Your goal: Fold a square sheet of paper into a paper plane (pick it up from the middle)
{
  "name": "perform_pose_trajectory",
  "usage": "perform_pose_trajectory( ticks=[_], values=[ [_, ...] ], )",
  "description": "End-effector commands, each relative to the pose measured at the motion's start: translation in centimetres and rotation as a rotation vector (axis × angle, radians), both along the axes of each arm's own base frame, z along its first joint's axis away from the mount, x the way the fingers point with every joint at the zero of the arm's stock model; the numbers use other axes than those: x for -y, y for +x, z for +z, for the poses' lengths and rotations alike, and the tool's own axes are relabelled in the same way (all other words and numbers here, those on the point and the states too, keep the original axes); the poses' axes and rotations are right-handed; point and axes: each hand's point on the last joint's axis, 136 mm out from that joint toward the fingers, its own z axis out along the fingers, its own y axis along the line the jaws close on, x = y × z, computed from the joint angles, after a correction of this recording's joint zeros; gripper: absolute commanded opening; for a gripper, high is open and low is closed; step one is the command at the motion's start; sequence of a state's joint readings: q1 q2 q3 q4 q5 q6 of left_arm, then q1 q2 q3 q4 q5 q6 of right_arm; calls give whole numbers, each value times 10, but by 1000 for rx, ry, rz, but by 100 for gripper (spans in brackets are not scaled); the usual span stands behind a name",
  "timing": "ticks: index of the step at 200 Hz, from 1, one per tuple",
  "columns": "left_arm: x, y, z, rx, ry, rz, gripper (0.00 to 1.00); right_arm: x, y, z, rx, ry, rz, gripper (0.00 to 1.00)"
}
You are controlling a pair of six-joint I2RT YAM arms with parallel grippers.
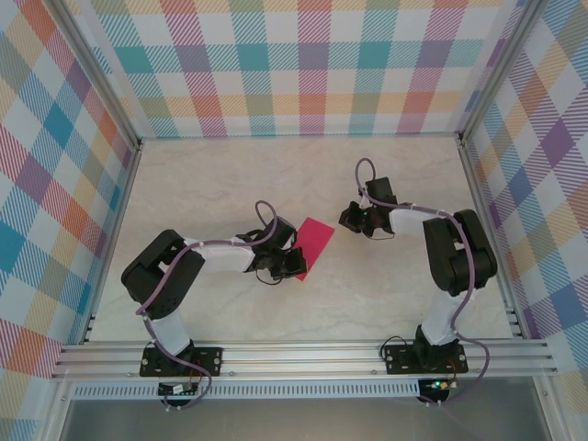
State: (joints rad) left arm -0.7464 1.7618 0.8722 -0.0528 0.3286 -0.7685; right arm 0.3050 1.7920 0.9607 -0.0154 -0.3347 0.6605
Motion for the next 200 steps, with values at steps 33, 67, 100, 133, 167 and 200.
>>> perform_pose_trajectory(
  ticks=[33, 67, 100, 133, 167, 200],
  values=[
    [-23, -17, -13, -59, 139, -4, 6, -53, -50, 12, -32, 90, 185, 5],
    [-18, -10, -3, -30, 127, 0, 6, -72, -56, -13, -106, 92, 221, 4],
    [-9, -2, 8, -3, 92, -5, 6, -66, -58, -28, -144, 51, 201, 4],
    [12, 14, 32, 60, -11, 5, 10, -59, -61, -39, -180, 3, 179, 3],
    [25, 29, 39, 92, -44, 12, 12, -56, -63, -46, -206, -14, 167, 3],
    [35, 30, 26, 60, -41, -7, 12, -54, -64, -53, -232, -26, 157, 3]
  ],
)
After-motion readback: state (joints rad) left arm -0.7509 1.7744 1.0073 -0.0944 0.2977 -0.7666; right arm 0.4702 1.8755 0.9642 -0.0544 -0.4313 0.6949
